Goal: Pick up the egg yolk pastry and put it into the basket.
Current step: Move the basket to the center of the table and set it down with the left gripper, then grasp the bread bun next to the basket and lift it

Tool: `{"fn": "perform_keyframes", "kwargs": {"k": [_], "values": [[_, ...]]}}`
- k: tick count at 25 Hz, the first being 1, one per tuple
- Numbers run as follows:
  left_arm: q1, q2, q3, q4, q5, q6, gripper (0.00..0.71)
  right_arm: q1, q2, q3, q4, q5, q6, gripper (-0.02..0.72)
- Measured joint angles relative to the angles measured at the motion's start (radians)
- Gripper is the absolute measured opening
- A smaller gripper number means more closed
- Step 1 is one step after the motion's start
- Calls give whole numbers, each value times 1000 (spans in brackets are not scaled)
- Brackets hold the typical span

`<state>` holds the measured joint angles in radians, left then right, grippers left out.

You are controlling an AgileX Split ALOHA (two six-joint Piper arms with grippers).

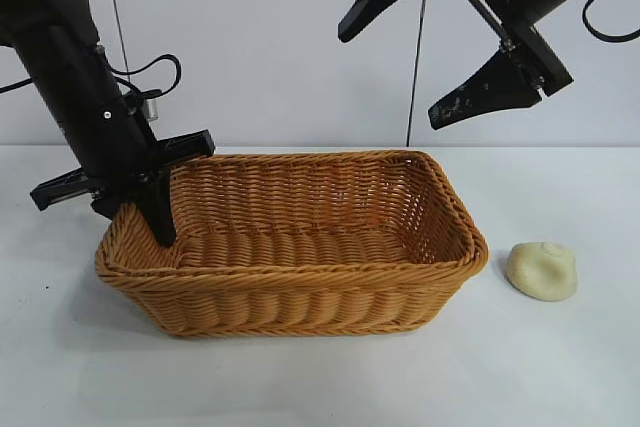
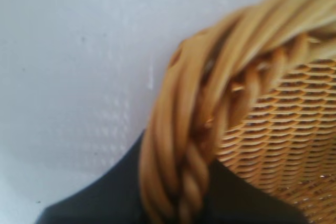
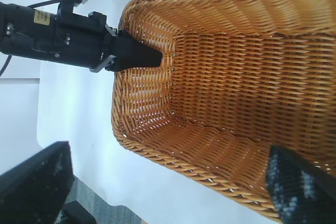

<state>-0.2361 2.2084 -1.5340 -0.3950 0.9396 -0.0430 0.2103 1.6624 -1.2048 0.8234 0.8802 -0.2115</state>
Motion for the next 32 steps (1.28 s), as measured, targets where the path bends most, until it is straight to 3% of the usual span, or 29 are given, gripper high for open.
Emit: {"fn": "perform_keyframes", "kwargs": {"k": [3,7,10,20,26,32], "values": [[0,0,0,-5,0,0,192,0,0,0,-1,0,0,694],[0,0,0,-9,2,0,508,0,0,0,-1,0,0,694],[0,0,0,-11,27,0,631,0,0,0,-1,0,0,694],[0,-94,-104,5,184,0,675,0,0,0,-1,0,0,694],[0,-155,-183,148,264,0,675,0,0,0,-1,0,0,694],[15,-159,-221,284,266,-10,675,0,0,0,-1,0,0,694]]}}
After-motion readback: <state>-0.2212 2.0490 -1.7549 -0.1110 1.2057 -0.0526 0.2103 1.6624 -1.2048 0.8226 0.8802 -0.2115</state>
